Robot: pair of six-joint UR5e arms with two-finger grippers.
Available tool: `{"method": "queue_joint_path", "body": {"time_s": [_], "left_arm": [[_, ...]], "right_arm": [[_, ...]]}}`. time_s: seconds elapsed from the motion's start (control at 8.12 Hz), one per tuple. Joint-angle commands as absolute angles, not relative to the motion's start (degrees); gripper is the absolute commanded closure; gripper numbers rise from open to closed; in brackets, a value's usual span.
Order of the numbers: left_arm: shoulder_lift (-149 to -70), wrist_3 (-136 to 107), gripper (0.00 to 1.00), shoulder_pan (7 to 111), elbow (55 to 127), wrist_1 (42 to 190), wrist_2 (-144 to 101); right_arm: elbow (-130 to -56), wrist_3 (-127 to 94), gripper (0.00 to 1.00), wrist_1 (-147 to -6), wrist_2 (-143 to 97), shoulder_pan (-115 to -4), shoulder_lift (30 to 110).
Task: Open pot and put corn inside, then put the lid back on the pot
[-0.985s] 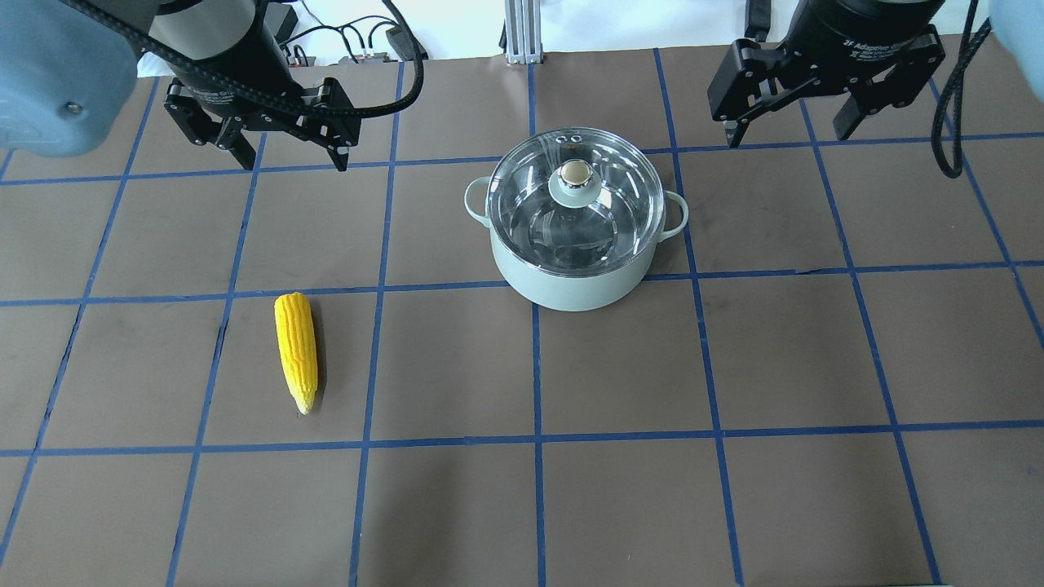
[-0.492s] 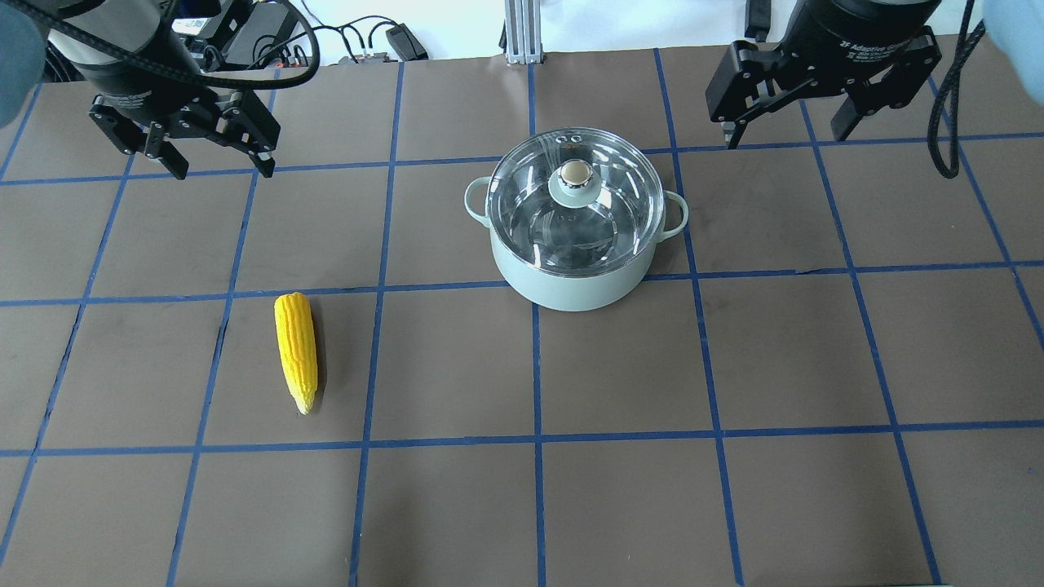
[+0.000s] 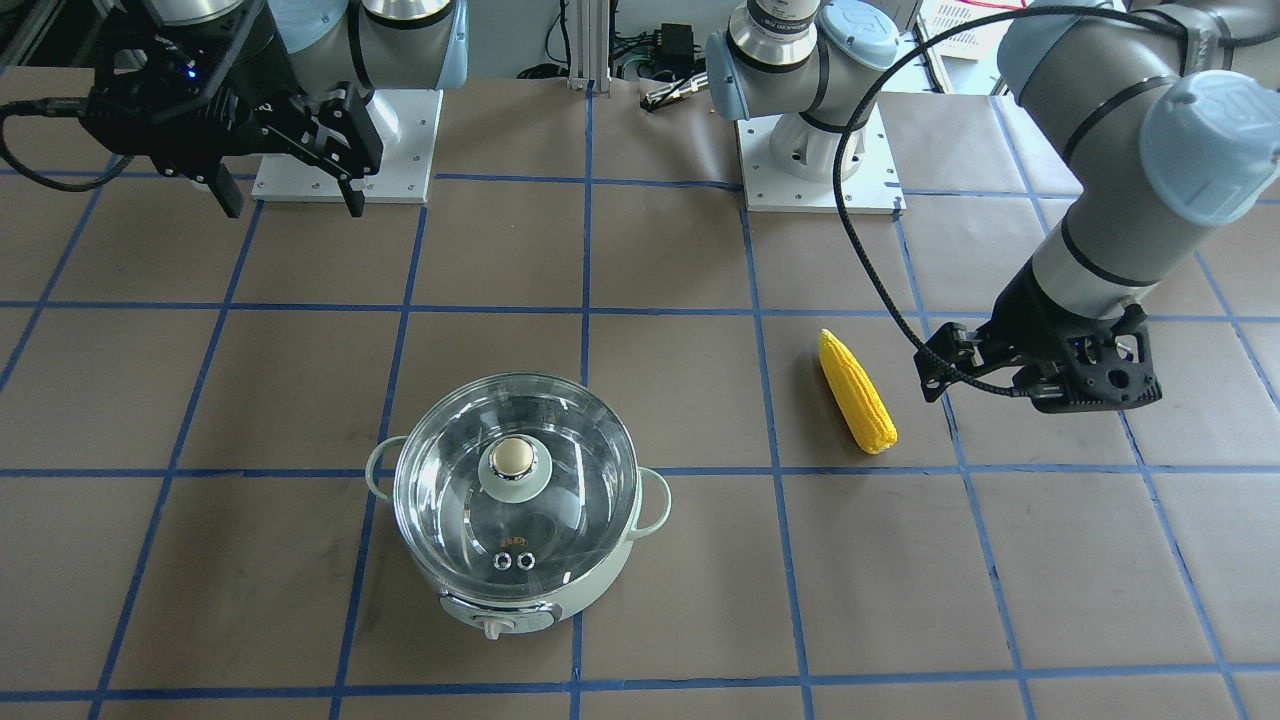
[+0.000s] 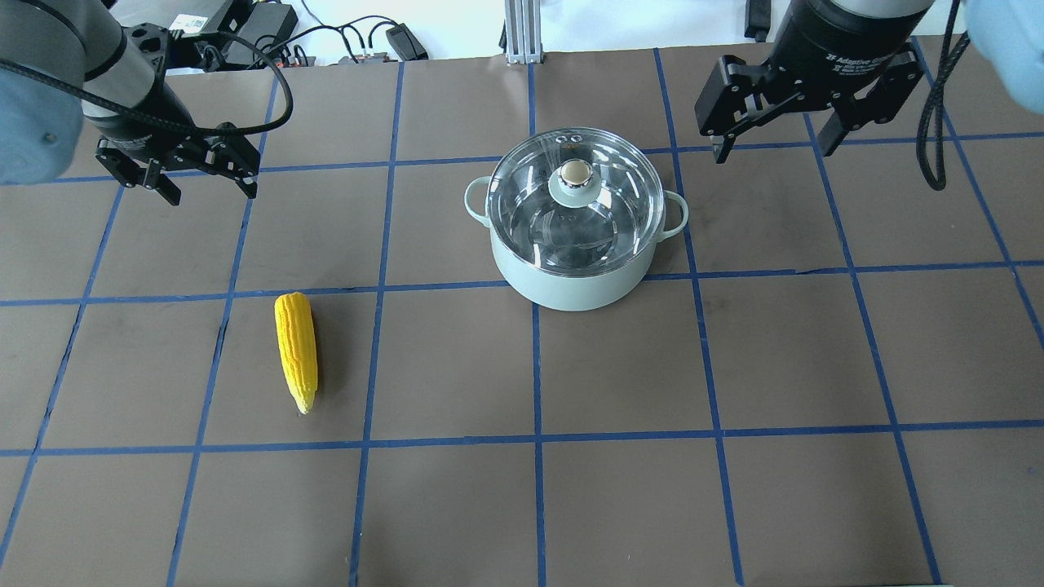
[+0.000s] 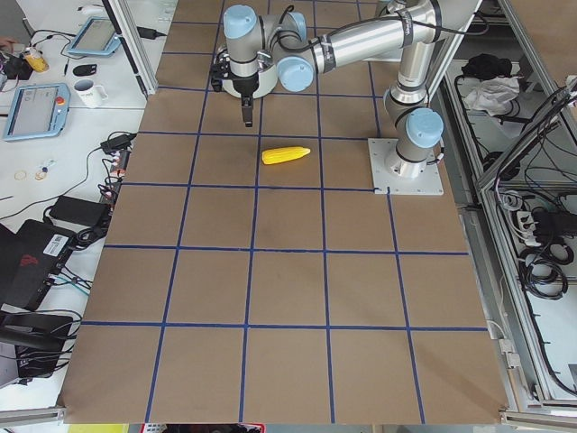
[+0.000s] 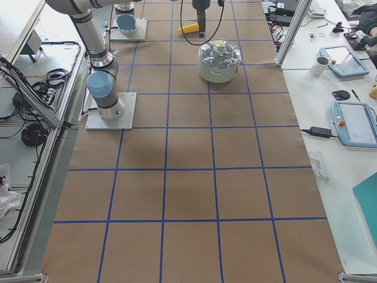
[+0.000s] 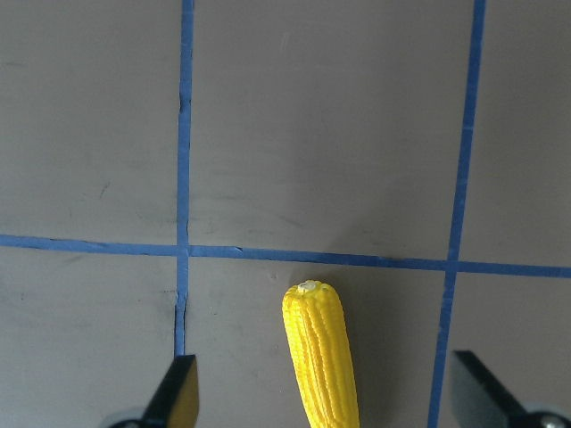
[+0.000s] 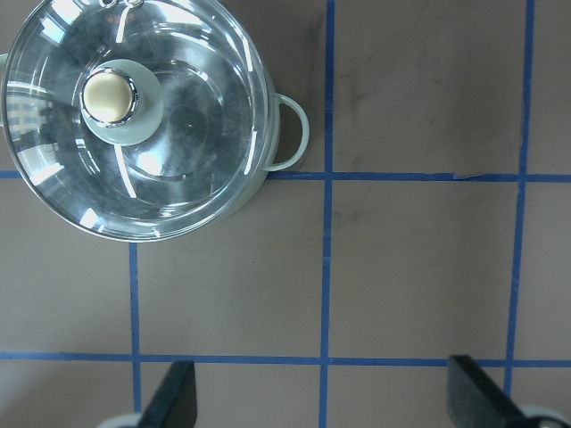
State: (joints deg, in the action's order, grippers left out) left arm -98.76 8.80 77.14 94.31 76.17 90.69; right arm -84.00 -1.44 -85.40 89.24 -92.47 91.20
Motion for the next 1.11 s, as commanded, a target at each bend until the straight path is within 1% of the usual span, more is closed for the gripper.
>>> {"method": "queue_joint_path", "body": {"time_s": [0.0,0.25,0.49,0.62,0.86,0.98], "left_arm": [[-103.08,4.40,0.00,76.38,103.15,64.47,90.09],[-105.89,2.55,0.00,76.38,109.22,61.88,90.17],[-110.55,-0.24,0.00,76.38,111.17,55.06,87.30],[-111.70,-0.61,0.00,76.38,111.53,54.50,87.36],[-110.93,-0.97,0.00,76.46,112.40,54.75,87.28],[-110.22,-1.05,0.00,76.46,113.63,54.76,87.54]], "right_arm": [[-84.64,-2.11,0.00,-85.86,85.52,-92.55,88.78],[-84.64,-5.08,0.00,-95.39,85.34,-93.42,83.53],[-84.20,-10.94,0.00,-108.48,85.86,-100.68,75.54],[-83.85,-13.86,0.00,-112.89,86.48,-103.68,71.93],[-83.94,-14.16,0.00,-121.24,86.48,-104.15,66.03],[-83.94,-13.54,0.00,-121.55,87.09,-104.15,65.92]]}}
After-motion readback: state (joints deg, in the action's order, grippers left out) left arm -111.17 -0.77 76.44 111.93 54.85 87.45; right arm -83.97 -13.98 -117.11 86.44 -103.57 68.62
